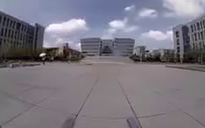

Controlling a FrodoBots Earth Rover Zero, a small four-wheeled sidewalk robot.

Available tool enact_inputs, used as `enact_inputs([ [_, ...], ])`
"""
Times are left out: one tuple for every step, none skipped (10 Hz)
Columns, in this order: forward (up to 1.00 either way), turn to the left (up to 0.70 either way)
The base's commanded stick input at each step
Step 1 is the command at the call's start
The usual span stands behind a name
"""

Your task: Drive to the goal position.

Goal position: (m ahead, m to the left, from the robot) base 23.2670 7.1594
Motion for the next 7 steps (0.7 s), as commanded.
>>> enact_inputs([
  [0.70,0.13],
  [0.70,-0.22],
  [0.70,-0.22],
  [0.70,-0.22],
  [0.70,-0.22],
  [0.70,-0.22],
  [0.70,-0.22],
])
